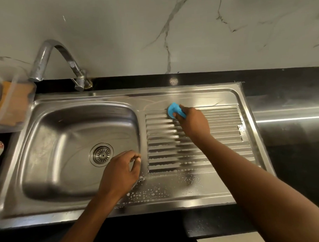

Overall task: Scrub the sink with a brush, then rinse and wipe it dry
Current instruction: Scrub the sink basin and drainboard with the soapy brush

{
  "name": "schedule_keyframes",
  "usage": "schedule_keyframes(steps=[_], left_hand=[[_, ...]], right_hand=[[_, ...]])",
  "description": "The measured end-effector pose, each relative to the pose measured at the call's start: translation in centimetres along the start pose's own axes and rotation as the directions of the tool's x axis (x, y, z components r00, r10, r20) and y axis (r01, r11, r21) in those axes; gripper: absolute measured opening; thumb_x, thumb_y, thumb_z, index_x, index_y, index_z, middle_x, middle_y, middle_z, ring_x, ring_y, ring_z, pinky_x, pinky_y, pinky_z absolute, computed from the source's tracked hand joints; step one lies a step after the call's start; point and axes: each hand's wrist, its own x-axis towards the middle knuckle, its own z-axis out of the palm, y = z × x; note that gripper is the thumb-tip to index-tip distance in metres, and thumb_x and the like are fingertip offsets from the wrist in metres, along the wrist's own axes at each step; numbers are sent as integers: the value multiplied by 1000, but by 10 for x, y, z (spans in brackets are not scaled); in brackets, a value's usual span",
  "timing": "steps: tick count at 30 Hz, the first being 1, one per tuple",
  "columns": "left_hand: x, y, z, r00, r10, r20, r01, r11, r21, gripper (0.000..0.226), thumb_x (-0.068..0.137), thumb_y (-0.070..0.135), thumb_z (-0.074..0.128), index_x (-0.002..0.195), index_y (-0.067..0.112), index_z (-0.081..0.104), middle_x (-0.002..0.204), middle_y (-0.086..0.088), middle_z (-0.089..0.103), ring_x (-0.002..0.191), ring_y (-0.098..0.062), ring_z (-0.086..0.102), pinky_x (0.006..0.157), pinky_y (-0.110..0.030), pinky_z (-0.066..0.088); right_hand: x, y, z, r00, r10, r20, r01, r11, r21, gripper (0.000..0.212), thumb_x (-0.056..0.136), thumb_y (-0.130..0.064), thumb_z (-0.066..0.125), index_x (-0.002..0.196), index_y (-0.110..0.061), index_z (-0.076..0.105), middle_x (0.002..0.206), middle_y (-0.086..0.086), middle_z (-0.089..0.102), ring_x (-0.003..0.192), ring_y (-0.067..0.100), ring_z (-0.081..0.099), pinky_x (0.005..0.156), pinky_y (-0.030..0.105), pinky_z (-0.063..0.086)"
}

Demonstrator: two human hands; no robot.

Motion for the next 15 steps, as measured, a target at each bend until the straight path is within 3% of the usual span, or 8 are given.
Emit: schedule_keyframes(steps=[3, 8, 12, 15], left_hand=[[-1, 6, 4, 1000, -4, 3, 4, 1000, 1, 10, 98, 26, 63, 99, 29, 72, 94, 20, 71, 91, 2, 65, 83, -34, 59], [-1, 18, 15, 1000, 4, 17, -4, 1000, -25, 10, 98, 25, 64, 100, 30, 73, 95, 21, 71, 92, 2, 66, 85, -32, 59], [0, 24, 22, 1000, -4, 2, 4, 1000, -30, 13, 98, 25, 64, 105, 27, 75, 100, 18, 74, 94, 1, 67, 86, -32, 59], [0, 31, 27, 1000, 0, -2, 0, 1000, -30, 12, 99, 24, 64, 104, 26, 74, 99, 17, 74, 93, 0, 67, 85, -31, 59]], right_hand=[[-14, 15, -6, 999, -52, 16, 53, 997, -51, 55, 102, -56, 55, 151, -32, 51, 123, 3, 72, 99, 21, 70, 82, 35, 59], [-11, 76, -50, 999, 3, -40, -7, 993, -114, 54, 102, -54, 56, 151, -32, 51, 114, 3, 72, 83, 15, 65, 68, 30, 53], [1, 105, -76, 994, 69, -83, -76, 994, -76, 56, 99, -60, 55, 144, -26, 59, 111, -1, 75, 90, 15, 69, 78, 39, 61], [6, 94, -68, 992, 79, -98, -81, 997, -17, 54, 101, -52, 58, 145, -19, 59, 115, 4, 74, 95, 18, 70, 82, 37, 60]])
